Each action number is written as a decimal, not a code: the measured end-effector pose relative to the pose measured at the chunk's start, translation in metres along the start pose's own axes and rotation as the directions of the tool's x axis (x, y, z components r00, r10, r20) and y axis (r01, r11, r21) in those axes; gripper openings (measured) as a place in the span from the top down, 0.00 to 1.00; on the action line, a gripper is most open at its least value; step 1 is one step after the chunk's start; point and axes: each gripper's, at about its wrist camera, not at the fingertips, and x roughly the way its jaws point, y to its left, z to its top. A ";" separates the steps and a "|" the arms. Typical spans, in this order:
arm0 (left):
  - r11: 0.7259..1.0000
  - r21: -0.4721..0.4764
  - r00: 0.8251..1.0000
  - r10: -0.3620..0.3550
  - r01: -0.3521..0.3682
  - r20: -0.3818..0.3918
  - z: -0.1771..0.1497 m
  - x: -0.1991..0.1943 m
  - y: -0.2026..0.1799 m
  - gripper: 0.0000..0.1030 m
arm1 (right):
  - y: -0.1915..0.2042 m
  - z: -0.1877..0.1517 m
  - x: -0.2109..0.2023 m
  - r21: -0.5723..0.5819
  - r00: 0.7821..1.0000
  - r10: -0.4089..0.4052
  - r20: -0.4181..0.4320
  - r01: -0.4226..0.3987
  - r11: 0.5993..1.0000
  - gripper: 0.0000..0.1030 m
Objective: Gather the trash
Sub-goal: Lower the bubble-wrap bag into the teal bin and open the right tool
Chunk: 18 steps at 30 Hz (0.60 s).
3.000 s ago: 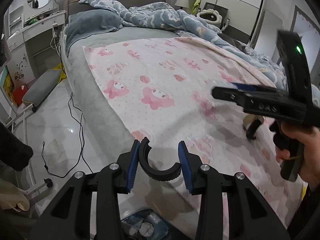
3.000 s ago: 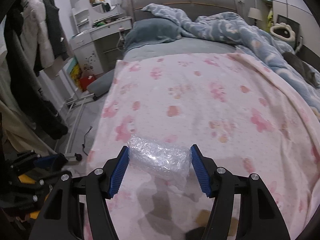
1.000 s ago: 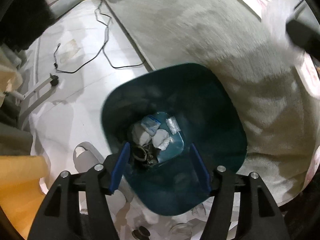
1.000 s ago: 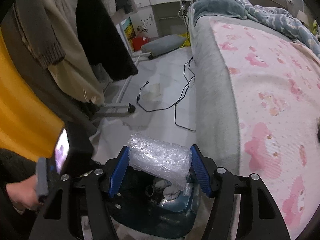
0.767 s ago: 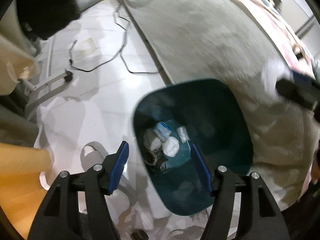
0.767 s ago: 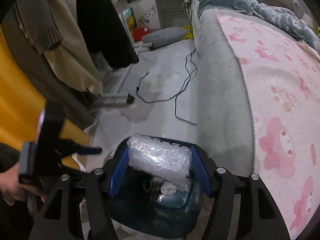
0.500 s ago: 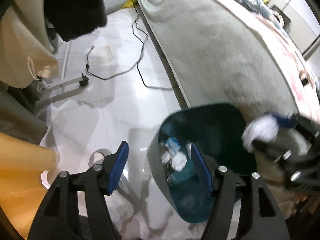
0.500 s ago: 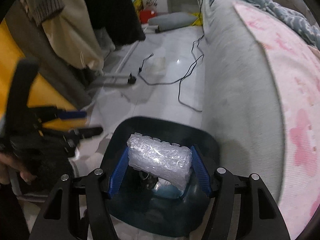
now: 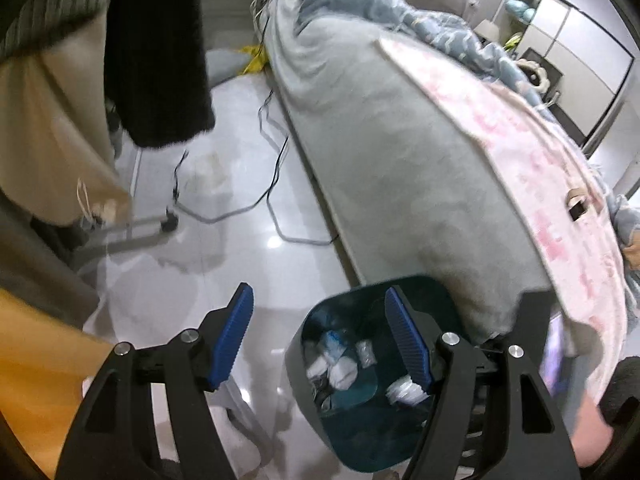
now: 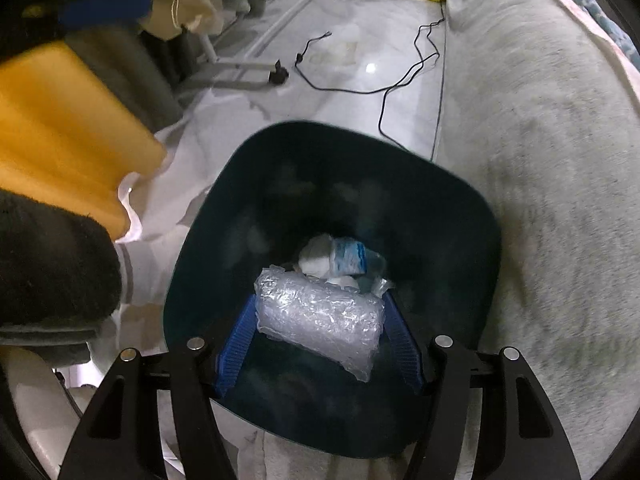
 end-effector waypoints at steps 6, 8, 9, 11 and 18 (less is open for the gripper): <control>0.999 0.021 0.995 -0.044 0.043 0.084 0.022 -0.031 -0.011 0.30 | 0.007 -0.006 0.014 -0.023 0.999 -0.020 -0.050 0.019 1.000 0.36; 0.998 0.013 0.993 -0.063 0.062 0.095 0.027 -0.036 -0.011 0.29 | 0.008 -0.009 0.018 -0.026 0.998 -0.033 -0.063 0.031 0.999 0.33; 0.997 0.012 0.992 -0.074 0.073 0.100 0.030 -0.040 -0.011 0.27 | 0.008 -0.009 0.020 -0.023 0.997 -0.039 -0.070 0.037 0.999 0.28; 0.996 0.016 0.990 -0.092 0.091 0.106 0.033 -0.045 -0.013 0.26 | 0.008 -0.012 0.024 -0.011 0.995 -0.052 -0.087 0.051 0.999 0.26; 0.990 0.016 0.978 -0.141 0.140 0.157 0.049 -0.066 -0.022 0.22 | 0.016 -0.009 0.000 -0.053 0.997 -0.073 -0.008 0.072 0.996 0.25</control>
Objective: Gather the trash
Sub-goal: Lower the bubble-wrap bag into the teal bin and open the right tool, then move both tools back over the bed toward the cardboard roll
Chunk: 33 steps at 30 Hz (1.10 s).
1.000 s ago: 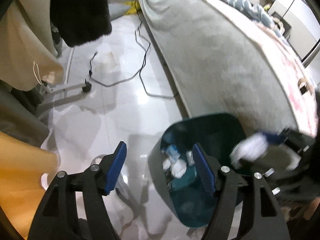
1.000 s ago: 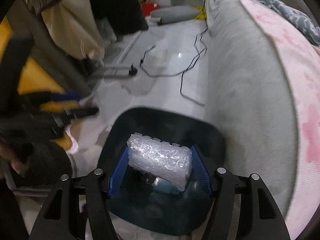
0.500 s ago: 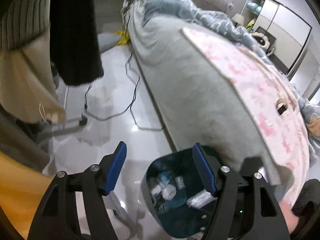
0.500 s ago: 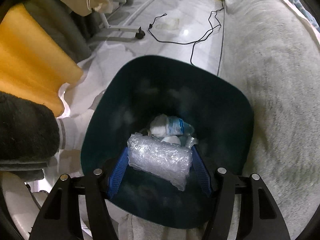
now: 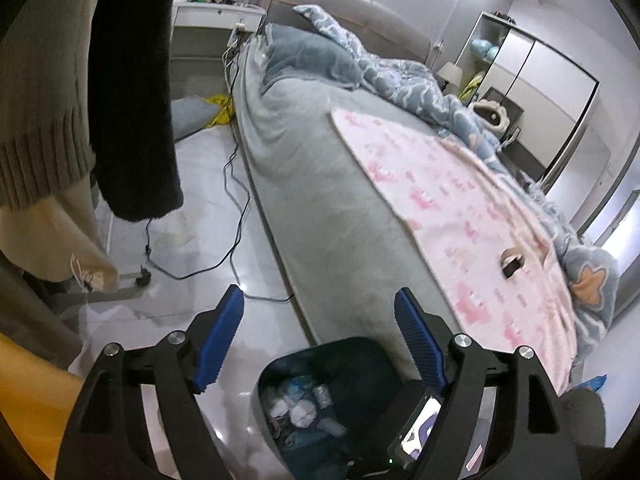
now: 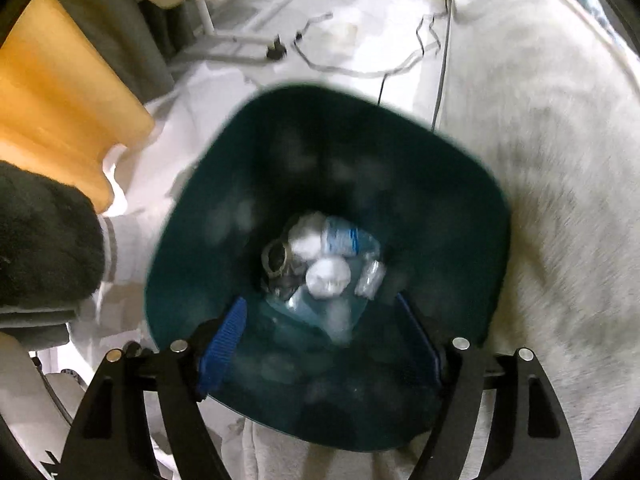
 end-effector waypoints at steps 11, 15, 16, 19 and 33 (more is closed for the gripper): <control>0.996 0.085 0.994 -0.026 0.017 0.106 0.030 -0.030 -0.034 0.18 | -0.014 0.009 -0.084 -0.004 0.958 -0.008 0.287 0.009 1.000 0.23; 0.995 0.101 0.993 -0.032 0.021 0.115 0.038 -0.030 -0.049 0.17 | -0.034 0.009 -0.109 0.036 0.938 -0.023 0.346 0.011 0.999 0.23; 0.994 0.104 0.993 -0.035 0.023 0.116 0.040 -0.028 -0.054 0.17 | -0.042 0.008 -0.117 0.051 0.931 -0.030 0.365 0.012 0.999 0.23; 0.993 0.114 0.993 -0.047 0.034 0.112 0.043 -0.023 -0.066 0.17 | -0.065 0.004 -0.135 0.089 0.914 -0.048 0.403 0.013 0.996 0.23; 0.994 0.100 0.996 -0.062 0.055 0.069 0.050 0.010 -0.110 0.16 | -0.185 -0.029 -0.170 0.308 0.878 -0.193 0.438 0.055 0.950 0.22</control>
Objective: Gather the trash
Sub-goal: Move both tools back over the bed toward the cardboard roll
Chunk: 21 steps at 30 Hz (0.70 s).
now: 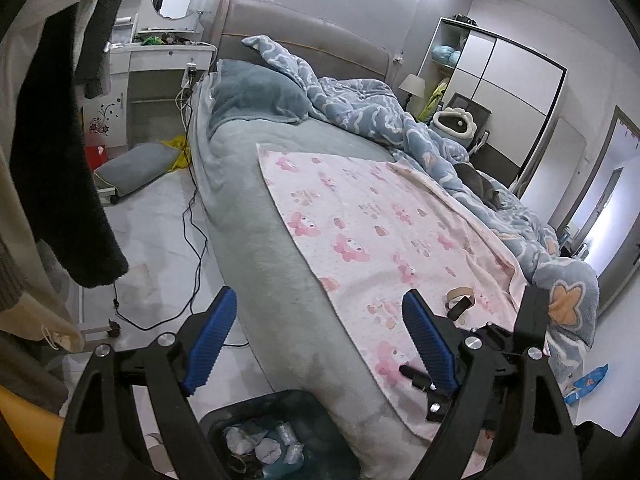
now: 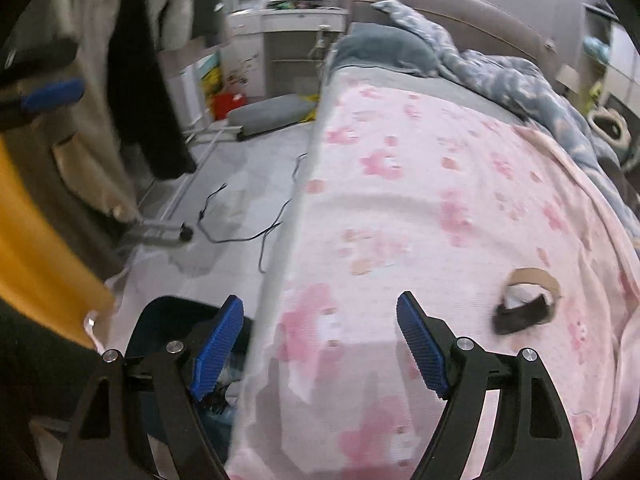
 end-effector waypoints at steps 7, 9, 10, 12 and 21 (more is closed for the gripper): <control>0.998 0.045 0.998 -0.031 0.034 -0.049 -0.006 0.030 -0.029 0.15 | -0.051 0.007 -0.008 0.137 0.997 -0.053 0.051 0.046 0.989 0.15; 0.998 0.054 0.997 -0.037 0.041 -0.063 -0.008 0.037 -0.037 0.15 | -0.067 0.008 -0.011 0.177 0.995 -0.070 0.067 0.057 0.982 0.12; 0.997 0.056 0.997 -0.041 0.045 -0.069 -0.009 0.041 -0.041 0.15 | -0.080 0.008 -0.013 0.207 0.994 -0.085 0.072 0.069 0.976 0.12; 0.997 0.060 0.995 -0.049 0.054 -0.082 -0.011 0.050 -0.048 0.15 | -0.094 0.009 -0.013 0.238 0.992 -0.102 0.070 0.083 0.968 0.12; 0.988 0.121 0.989 -0.079 0.094 -0.125 -0.020 0.079 -0.080 0.15 | -0.164 0.001 -0.005 0.443 0.994 -0.104 0.020 0.084 0.892 0.11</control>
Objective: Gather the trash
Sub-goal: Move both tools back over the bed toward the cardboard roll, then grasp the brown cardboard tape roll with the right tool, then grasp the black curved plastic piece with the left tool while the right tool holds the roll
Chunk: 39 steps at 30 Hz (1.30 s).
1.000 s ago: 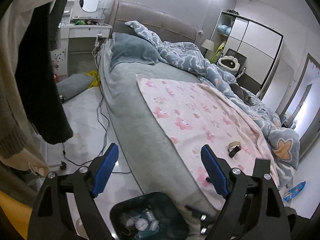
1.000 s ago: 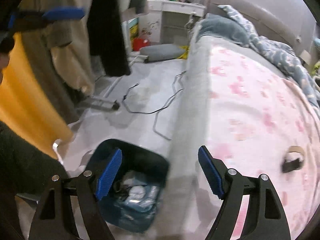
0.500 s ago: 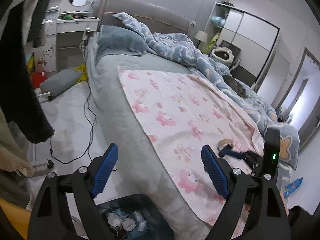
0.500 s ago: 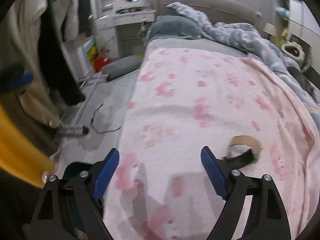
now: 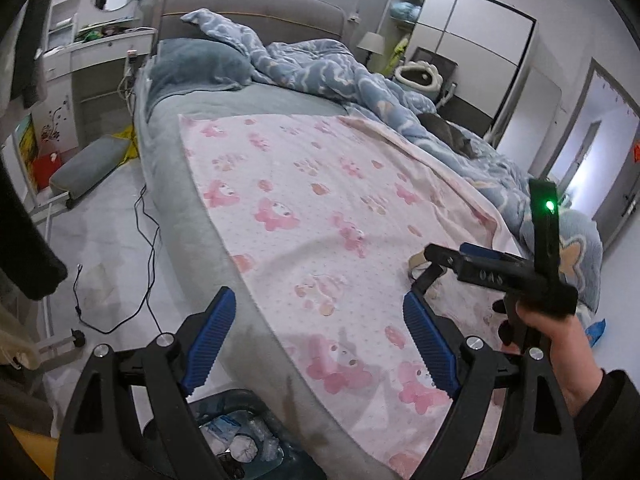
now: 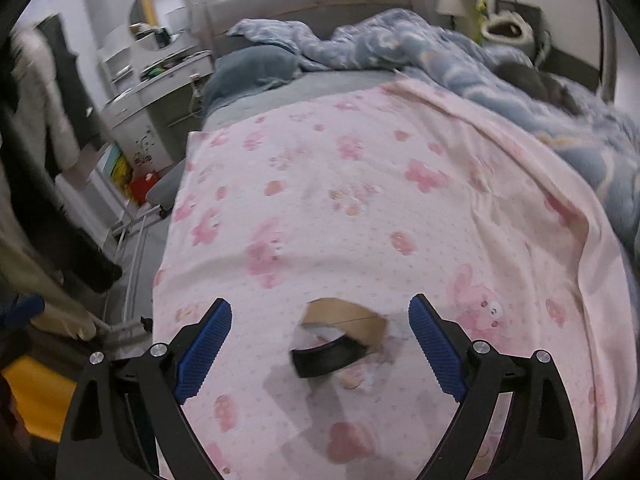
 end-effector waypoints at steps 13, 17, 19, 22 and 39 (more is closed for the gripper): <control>0.994 0.090 0.993 -0.046 0.055 -0.106 -0.007 0.060 -0.048 0.15 | -0.031 0.000 0.044 0.204 0.981 0.116 -0.154 -0.083 0.975 0.12; 0.993 0.085 0.988 -0.068 0.081 -0.140 -0.009 0.077 -0.058 0.15 | -0.032 0.002 0.045 0.206 0.978 0.124 -0.170 -0.088 0.975 0.31; 0.993 0.080 0.984 -0.078 0.092 -0.163 -0.012 0.088 -0.063 0.15 | -0.032 0.000 0.045 0.206 0.975 0.130 -0.179 -0.092 0.974 0.36; 0.991 0.096 0.979 -0.078 0.097 -0.187 -0.016 0.099 -0.073 0.15 | -0.033 -0.002 0.045 0.199 0.971 0.155 -0.184 -0.117 0.973 0.47; 0.990 0.056 0.973 -0.117 0.131 -0.200 -0.026 0.133 -0.102 0.29 | -0.052 0.002 0.010 0.159 0.975 0.194 -0.108 -0.176 0.972 0.51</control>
